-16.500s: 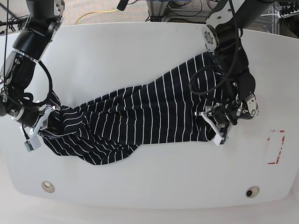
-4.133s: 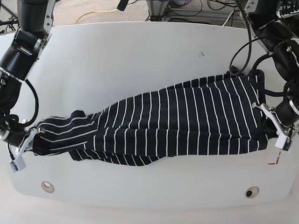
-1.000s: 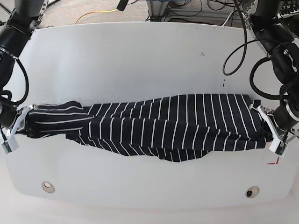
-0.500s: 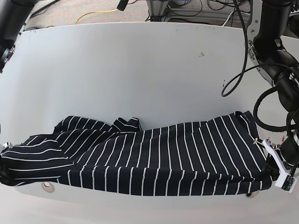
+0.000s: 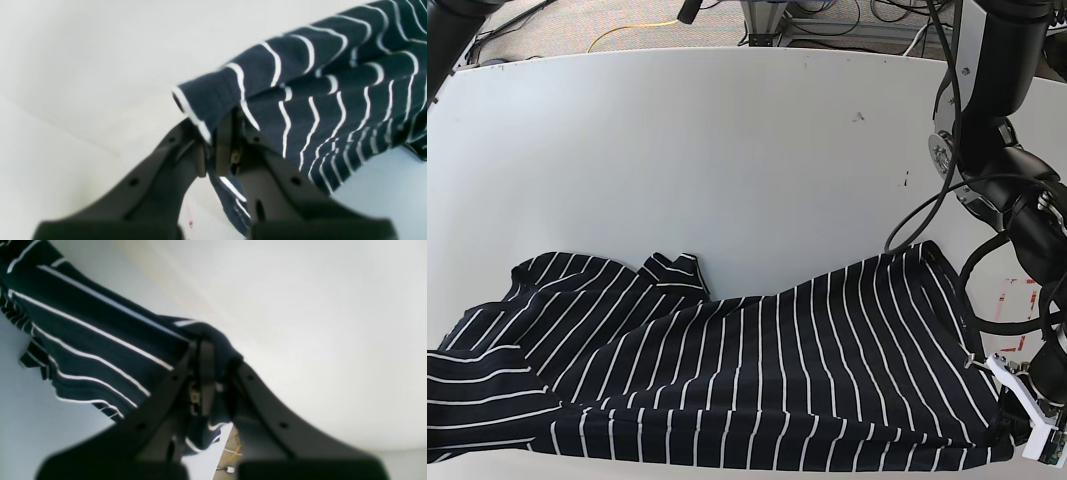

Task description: Fold the T-shirt properly

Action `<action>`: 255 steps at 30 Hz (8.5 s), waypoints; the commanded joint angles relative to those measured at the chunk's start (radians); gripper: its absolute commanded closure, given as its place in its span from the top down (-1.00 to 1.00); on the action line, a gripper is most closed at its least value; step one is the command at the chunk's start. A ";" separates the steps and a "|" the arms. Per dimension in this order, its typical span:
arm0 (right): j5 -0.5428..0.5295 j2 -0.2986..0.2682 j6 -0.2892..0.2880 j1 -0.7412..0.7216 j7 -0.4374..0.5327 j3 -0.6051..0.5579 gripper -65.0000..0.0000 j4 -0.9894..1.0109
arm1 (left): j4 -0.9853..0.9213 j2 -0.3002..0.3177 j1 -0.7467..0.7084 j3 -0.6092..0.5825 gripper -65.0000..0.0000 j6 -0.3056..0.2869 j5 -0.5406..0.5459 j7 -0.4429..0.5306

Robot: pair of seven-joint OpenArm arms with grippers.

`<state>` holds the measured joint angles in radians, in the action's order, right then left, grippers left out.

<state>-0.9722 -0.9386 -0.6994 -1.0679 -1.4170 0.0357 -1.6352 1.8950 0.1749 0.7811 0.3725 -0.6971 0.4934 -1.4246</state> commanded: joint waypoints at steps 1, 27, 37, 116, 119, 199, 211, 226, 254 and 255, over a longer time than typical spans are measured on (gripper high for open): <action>0.014 -0.021 0.001 -0.099 0.021 -0.049 -1.00 0.017 | -0.018 0.010 0.073 0.003 -0.95 -0.001 -0.011 0.028; 0.103 0.030 0.001 -0.238 0.021 -0.448 -1.00 0.068 | -0.236 0.145 0.352 0.062 -0.95 -0.001 -0.011 0.028; 0.108 -0.010 0.001 -0.238 0.021 -0.412 -1.00 0.068 | -0.234 0.140 0.340 0.004 -0.95 -0.001 -0.009 0.028; 0.921 0.215 0.001 -0.176 0.534 -0.044 -1.00 0.112 | -0.331 0.254 0.413 -0.139 -0.94 -0.001 -0.166 0.339; 0.924 0.255 0.001 -0.220 0.534 -0.102 -1.00 0.112 | -0.332 0.255 0.403 -0.137 -0.94 -0.001 -0.166 0.341; 1.134 0.507 0.001 -0.027 0.433 -0.052 -1.00 -0.043 | -1.118 -0.331 -0.271 -0.340 0.11 0.087 -0.167 0.982; 1.136 0.505 0.001 -0.027 0.431 -0.050 -1.00 -0.060 | -1.412 -0.332 -0.154 -0.539 0.11 0.196 -0.166 1.218; 1.137 0.505 0.001 -0.015 0.370 -0.050 -1.00 -0.141 | -1.431 -0.332 -0.160 -0.712 0.12 0.337 -0.166 1.375; 1.137 0.505 0.001 0.031 0.316 -0.050 -1.00 -0.210 | -1.354 -0.289 -0.168 -0.814 -1.00 0.368 0.034 1.381; 1.137 0.504 0.001 0.031 0.316 -0.050 -1.00 -0.211 | -1.310 -0.274 -0.188 -0.815 -1.00 0.366 0.044 1.353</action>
<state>0.1543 -0.4263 -0.7074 -0.9989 -1.1221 -0.0204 -1.8374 0.5072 -0.1253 0.5724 -0.4438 -0.3141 0.5098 -0.0658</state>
